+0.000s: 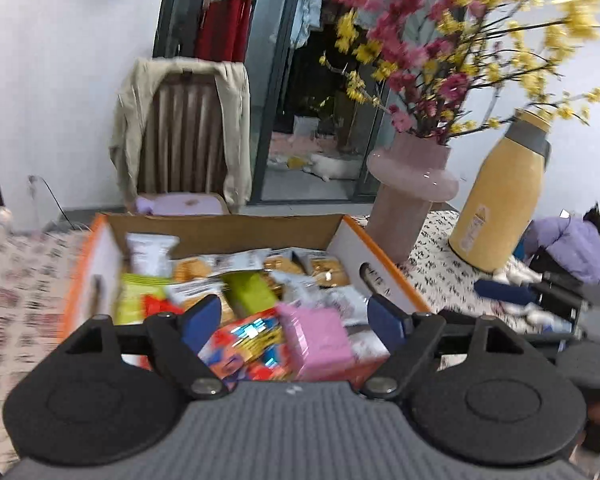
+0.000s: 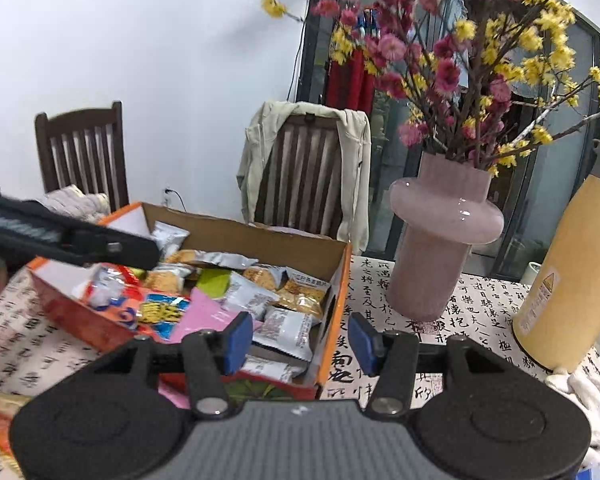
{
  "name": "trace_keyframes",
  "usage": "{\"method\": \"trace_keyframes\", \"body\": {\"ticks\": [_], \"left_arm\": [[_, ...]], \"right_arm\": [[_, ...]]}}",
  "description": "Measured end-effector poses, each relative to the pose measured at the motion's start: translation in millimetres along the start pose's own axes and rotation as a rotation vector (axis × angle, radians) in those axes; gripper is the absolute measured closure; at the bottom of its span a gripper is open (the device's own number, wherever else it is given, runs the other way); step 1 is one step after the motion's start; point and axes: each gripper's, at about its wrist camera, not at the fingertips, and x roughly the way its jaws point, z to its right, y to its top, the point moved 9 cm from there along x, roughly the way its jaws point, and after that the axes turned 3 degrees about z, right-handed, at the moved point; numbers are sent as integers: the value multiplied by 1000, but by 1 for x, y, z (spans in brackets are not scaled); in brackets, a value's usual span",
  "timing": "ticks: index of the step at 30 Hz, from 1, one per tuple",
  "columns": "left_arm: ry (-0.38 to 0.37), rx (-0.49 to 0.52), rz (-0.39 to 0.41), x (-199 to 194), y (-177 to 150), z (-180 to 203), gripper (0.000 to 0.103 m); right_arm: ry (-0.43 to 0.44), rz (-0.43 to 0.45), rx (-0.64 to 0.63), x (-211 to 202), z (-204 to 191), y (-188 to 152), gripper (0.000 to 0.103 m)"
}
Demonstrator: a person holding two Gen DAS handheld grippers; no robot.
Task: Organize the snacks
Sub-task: 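Carry both packets into the orange box and open both grippers, then move both tools back toward the yellow bag and pink packet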
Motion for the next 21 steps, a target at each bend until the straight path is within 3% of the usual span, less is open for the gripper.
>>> {"method": "trace_keyframes", "body": {"ticks": [5,10,16,21], "left_arm": [[90,75,66,-85,-26,-5,12],[223,95,120,-158,-72,-9,11],[260,35,80,-217,-128,-7,9],[303,-28,45,-249,-172,-7,5]], "right_arm": [[47,34,15,-50,-13,-4,38],[70,50,1,-99,-36,-23,32],[105,46,-3,-147,-65,-59,24],[109,26,-3,-179,-82,-96,24]]}}
